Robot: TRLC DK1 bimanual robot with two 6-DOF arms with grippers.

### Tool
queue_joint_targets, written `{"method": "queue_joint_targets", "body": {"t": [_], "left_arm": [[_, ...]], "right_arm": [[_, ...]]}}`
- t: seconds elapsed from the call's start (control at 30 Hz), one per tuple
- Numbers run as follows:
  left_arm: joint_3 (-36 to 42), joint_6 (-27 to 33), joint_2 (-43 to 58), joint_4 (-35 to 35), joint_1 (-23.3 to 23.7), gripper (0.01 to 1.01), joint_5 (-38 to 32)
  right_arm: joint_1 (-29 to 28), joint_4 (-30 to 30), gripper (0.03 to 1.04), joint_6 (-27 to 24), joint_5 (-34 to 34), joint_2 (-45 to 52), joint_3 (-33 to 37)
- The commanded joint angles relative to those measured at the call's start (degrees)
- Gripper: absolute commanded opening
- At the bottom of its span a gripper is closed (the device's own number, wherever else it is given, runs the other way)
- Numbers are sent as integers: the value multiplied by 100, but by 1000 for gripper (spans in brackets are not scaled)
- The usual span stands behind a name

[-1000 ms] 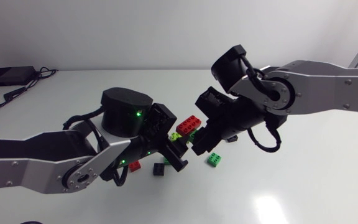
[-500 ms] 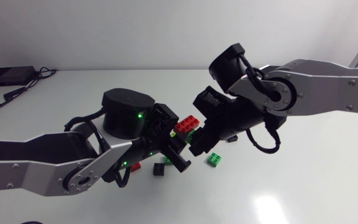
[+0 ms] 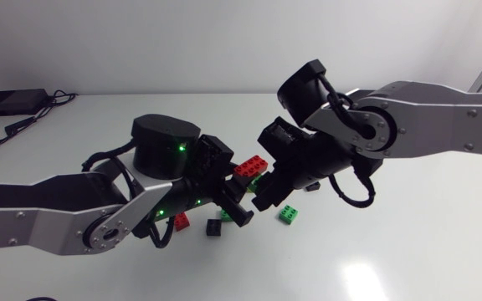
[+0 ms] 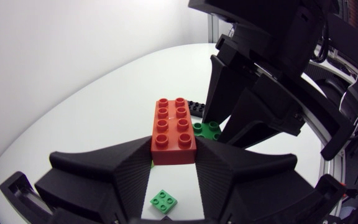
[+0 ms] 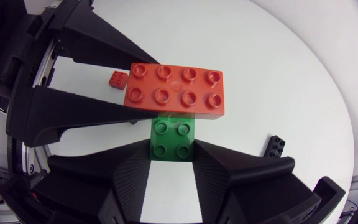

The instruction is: Separate the duplo bricks

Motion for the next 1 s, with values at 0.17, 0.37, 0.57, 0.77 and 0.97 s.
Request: {"method": "queue_joint_targets", "body": {"t": [0.17,0.37,0.57,0.77,0.97], "left_arm": [[-104,-145,-163,-50,158,343,157],[-183,-65,-251,-6,35,343,51],[-385,172,-383,205,-264,343,-283],[-500,313,-480,310,-370,344,-459],[-535,374,-576,363,-255,344,-494]], "right_arm": [[181,-29,369,-182,-14,106,-181],[269,-29,370,-199,21,106,-207],[304,-29,372,-208,21,167,-172],[111,-56,372,-190,-251,220,-93],[-65,-82,372,-208,-348,211,-137]]}}
